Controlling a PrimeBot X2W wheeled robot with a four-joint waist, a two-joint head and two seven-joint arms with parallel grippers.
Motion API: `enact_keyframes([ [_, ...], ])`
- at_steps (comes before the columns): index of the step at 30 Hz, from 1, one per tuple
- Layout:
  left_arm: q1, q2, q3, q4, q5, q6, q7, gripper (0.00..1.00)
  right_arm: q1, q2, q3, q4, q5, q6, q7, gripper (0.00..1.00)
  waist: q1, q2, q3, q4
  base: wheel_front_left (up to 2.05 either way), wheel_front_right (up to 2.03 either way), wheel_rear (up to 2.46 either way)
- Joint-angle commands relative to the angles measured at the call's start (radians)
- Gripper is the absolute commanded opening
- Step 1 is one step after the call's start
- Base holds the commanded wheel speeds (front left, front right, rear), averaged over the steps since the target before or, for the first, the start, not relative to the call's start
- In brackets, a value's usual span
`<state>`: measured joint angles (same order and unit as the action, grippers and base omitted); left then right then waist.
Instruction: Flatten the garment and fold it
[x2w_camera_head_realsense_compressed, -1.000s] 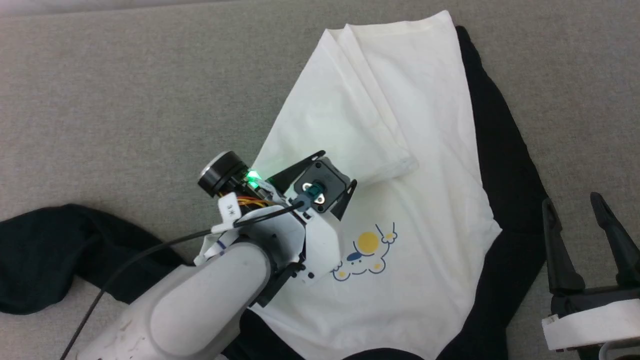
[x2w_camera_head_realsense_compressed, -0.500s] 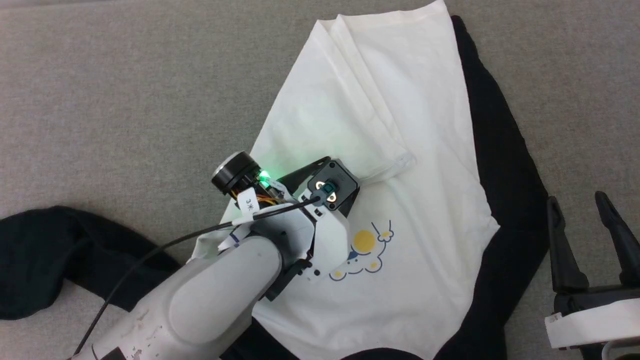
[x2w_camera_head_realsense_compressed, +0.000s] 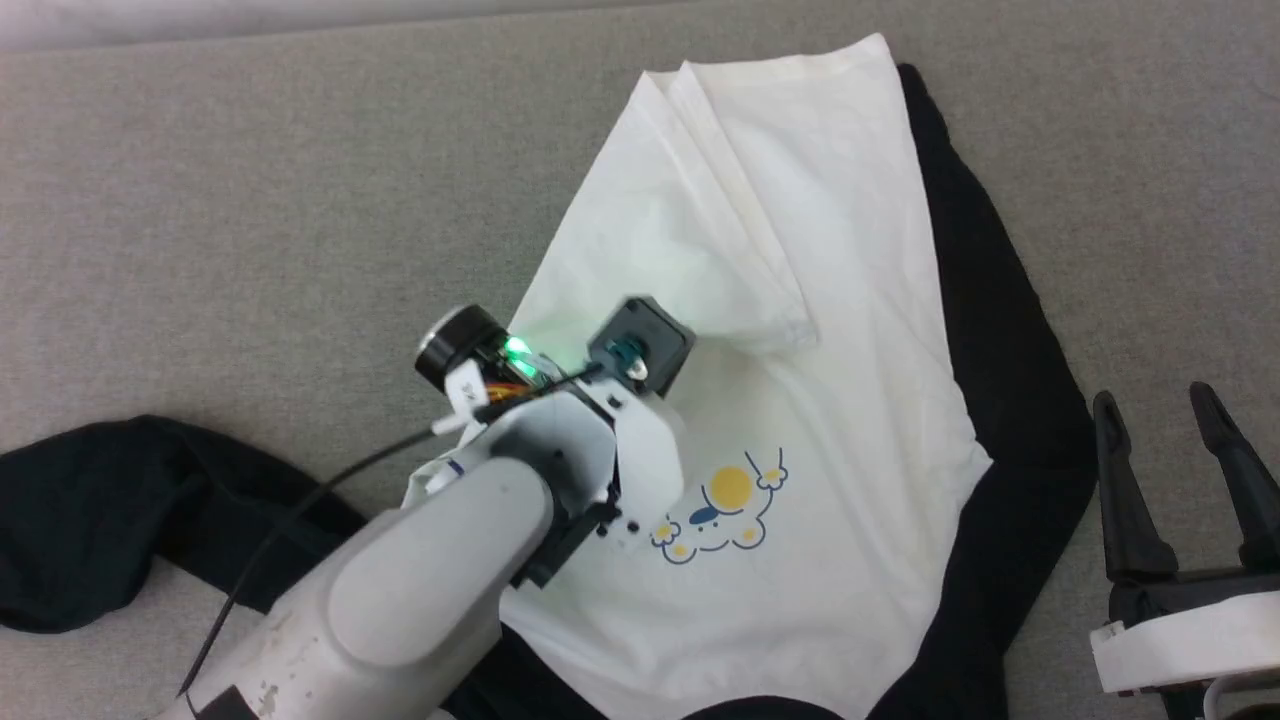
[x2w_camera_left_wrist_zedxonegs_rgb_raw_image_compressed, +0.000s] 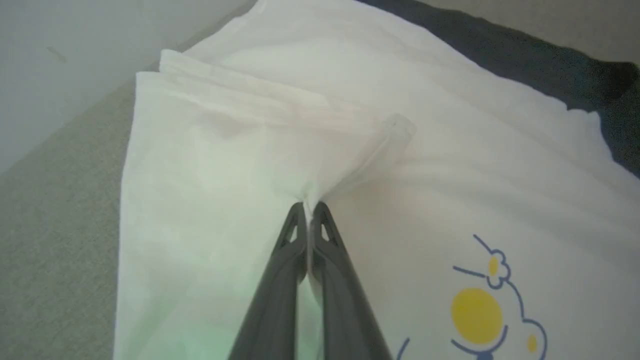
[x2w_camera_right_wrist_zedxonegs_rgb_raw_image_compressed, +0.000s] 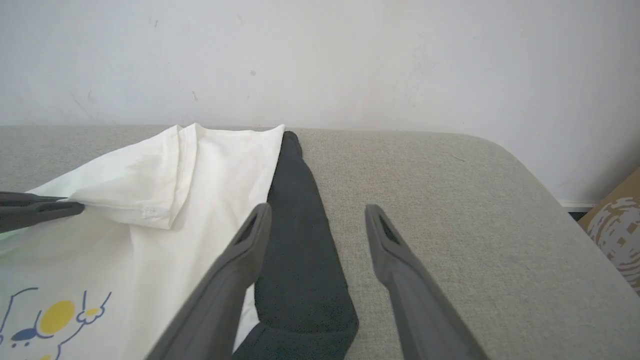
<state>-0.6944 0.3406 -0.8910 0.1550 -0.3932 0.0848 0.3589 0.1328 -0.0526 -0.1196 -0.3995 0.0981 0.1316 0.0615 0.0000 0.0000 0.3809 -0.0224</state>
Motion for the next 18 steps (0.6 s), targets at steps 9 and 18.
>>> enact_keyframes([
  [9,0.001,0.079,0.256,-0.034,-0.154,0.106,-0.049,0.0,0.027,0.002,0.0,-0.01,0.007,-0.001,0.01,1.0,0.0,0.0,-0.04,0.015,0.0,0.0,0.0],
  [18,0.057,0.199,0.491,0.062,-0.233,0.251,-0.116,0.0,0.014,0.002,0.013,-0.015,0.007,-0.001,0.005,1.0,0.0,0.0,0.023,-0.012,0.0,0.0,0.0],
])
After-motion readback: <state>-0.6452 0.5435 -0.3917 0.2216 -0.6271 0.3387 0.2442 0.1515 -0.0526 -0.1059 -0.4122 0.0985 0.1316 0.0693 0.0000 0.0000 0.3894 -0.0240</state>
